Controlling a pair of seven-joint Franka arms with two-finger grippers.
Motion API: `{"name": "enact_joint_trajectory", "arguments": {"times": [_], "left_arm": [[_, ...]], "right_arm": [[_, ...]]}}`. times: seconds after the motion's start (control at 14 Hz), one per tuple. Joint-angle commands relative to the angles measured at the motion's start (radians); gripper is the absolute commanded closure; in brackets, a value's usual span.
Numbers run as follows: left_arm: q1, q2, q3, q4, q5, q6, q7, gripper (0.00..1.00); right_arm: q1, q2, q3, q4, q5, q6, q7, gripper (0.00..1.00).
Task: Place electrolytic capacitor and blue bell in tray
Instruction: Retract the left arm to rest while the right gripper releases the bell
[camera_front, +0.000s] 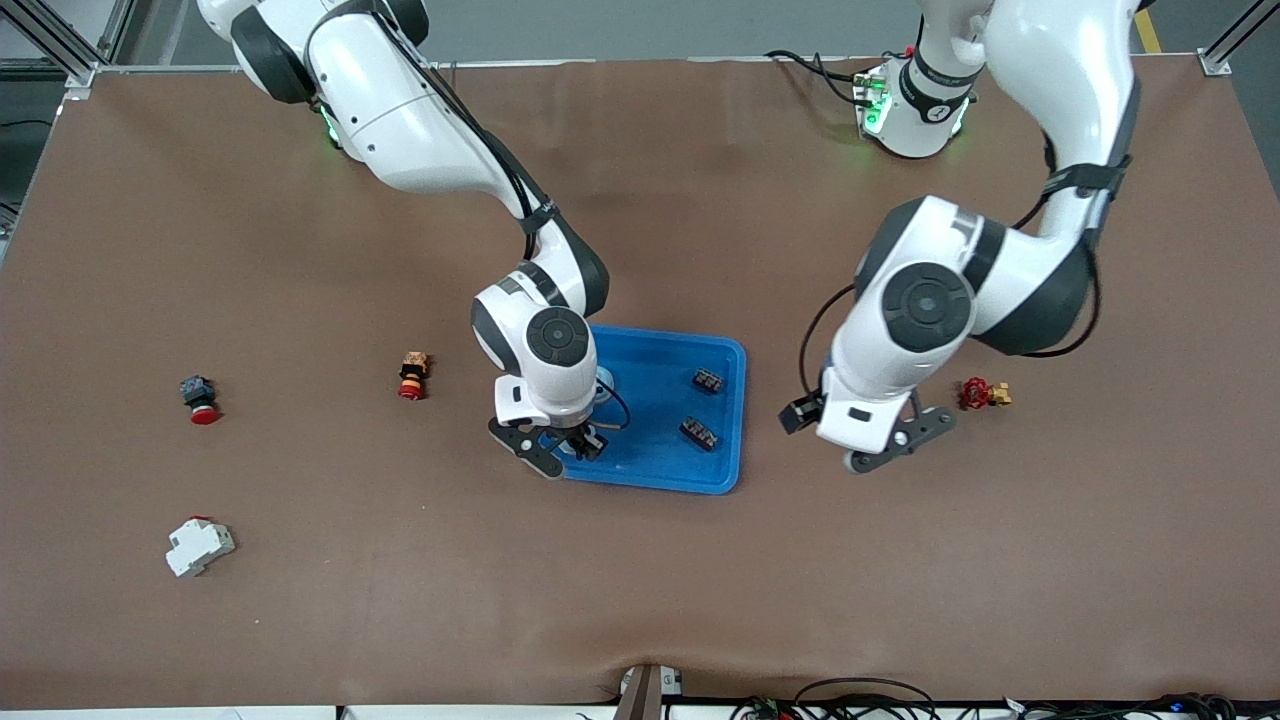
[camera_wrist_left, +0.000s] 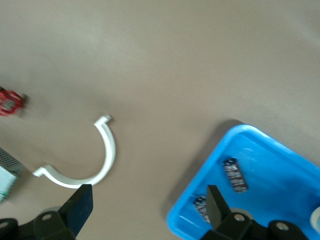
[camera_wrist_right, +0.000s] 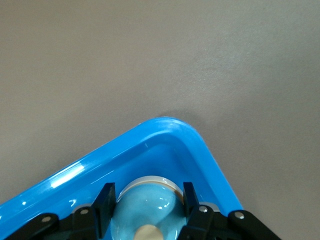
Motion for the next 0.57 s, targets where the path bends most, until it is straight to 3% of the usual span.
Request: {"name": "enact_joint_trajectory", "arguments": {"times": [0.0, 0.21, 0.5], "left_arm": [[0.069, -0.052, -0.006, -0.027, -0.029, -0.036, 0.112, 0.0], [0.154, -0.102, -0.004, -0.098, -0.032, -0.038, 0.262, 0.0], [0.261, -0.141, -0.004, -0.098, -0.061, -0.085, 0.428, 0.0]], "right_arm": [[0.012, 0.037, 0.0, 0.058, -0.02, -0.017, 0.036, 1.0], [0.026, 0.045, 0.0, 0.059, -0.022, -0.019, 0.065, 1.0], [0.032, 0.053, 0.0, 0.059, -0.025, -0.019, 0.079, 1.0]]}}
